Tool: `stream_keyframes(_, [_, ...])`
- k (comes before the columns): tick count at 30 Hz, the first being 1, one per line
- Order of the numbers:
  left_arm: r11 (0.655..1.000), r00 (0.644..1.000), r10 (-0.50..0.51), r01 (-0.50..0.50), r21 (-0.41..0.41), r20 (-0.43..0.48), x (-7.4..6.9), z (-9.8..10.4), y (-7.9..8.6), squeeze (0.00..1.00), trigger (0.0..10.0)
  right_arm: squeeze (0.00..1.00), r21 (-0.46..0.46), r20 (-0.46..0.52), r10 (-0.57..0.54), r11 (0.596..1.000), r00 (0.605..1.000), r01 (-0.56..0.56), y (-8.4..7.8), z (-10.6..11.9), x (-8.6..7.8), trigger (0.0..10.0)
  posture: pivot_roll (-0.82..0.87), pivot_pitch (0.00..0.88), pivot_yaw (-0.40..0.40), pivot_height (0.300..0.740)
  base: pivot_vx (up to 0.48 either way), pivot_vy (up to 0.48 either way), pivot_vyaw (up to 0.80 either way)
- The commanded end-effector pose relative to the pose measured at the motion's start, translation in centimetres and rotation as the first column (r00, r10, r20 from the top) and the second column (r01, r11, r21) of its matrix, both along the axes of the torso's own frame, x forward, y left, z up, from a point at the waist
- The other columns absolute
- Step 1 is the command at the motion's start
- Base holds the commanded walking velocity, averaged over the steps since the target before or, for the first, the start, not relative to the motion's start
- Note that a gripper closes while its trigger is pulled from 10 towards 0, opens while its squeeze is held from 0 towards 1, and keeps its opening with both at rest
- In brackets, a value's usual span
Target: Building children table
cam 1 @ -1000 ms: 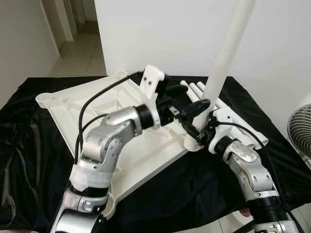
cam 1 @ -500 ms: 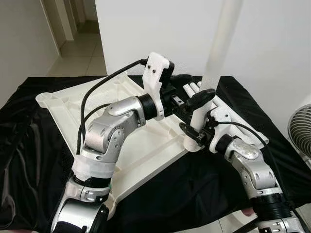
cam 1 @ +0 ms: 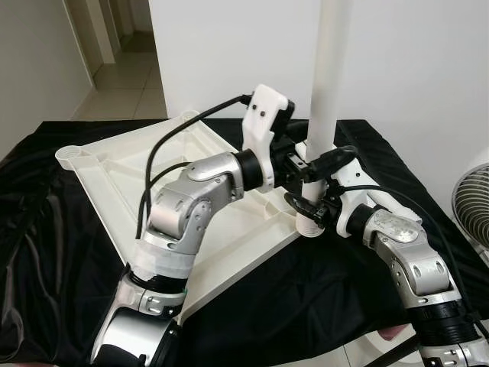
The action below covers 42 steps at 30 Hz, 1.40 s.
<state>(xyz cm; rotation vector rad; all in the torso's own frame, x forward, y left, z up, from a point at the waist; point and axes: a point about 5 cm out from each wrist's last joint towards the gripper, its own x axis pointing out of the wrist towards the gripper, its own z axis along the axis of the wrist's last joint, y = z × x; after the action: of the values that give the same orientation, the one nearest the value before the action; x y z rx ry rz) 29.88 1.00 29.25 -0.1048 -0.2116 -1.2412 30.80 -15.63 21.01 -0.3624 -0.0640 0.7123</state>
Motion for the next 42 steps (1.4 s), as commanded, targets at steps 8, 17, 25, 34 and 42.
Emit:
stream_keyframes(8, [0.982,0.982,0.183,-0.185,-0.032,-0.056,1.8,0.7,-0.5,0.0,10.0,0.0,-0.019,0.01,0.032,0.999,0.999,-0.031,1.1,0.6,-0.2,10.0,-0.05,0.03,0.008,0.74,0.0,0.0,0.0])
stream_keyframes(17, [0.976,0.978,0.201,-0.205,-0.073,-0.055,2.3,1.9,0.0,0.0,9.1,0.0,-0.033,-0.011,0.044,0.998,0.999,-0.045,1.6,0.1,-0.4,10.0,-0.03,0.018,0.003,0.74,0.0,0.0,0.0])
stream_keyframes(25, [0.976,0.978,0.198,-0.203,-0.075,-0.07,2.1,1.7,0.6,0.0,0.0,0.0,-0.034,-0.008,0.04,0.999,0.999,-0.04,1.9,0.0,0.0,10.0,-0.01,0.014,0.0,0.74,0.0,0.0,0.0])
stream_keyframes(34, [0.983,0.984,0.167,-0.172,-0.063,-0.065,1.8,1.6,0.5,0.0,0.0,0.0,-0.026,0.008,0.017,1.0,1.0,-0.017,1.8,0.2,0.3,10.0,-0.01,0.003,0.006,0.74,0.0,0.0,0.0])
stream_keyframes(42, [0.981,0.981,0.186,-0.188,-0.045,-0.061,1.8,2.0,0.4,0.0,10.0,1.0,0.035,0.012,-0.04,0.999,0.999,0.039,1.7,0.1,0.8,10.0,-0.01,0.006,0.001,0.74,0.0,0.0,0.0])
